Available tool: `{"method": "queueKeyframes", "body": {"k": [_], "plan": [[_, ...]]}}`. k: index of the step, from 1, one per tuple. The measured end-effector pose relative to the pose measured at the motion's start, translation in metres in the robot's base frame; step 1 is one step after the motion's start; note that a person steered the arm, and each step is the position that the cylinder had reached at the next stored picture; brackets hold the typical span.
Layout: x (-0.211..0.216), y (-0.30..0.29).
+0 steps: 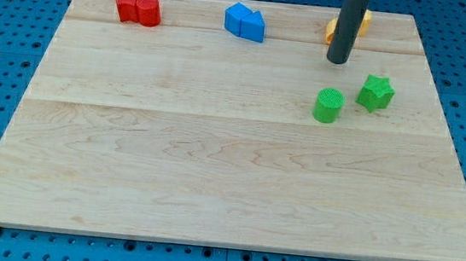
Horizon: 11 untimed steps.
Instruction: Push the yellow hexagon into yellow heart towards top left
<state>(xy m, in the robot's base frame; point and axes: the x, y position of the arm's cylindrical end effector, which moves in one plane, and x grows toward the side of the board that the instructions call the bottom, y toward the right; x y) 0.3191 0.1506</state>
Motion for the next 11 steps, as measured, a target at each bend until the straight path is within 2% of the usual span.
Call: {"method": "queueKeyframes", "body": {"k": [1,2,3,6,8,11], "plan": [[-0.012,0.086],[-0.080,0.154],[-0.128,0.160],[-0.105,0.000],[-0.127,0.009],[-0.124,-0.091]]}}
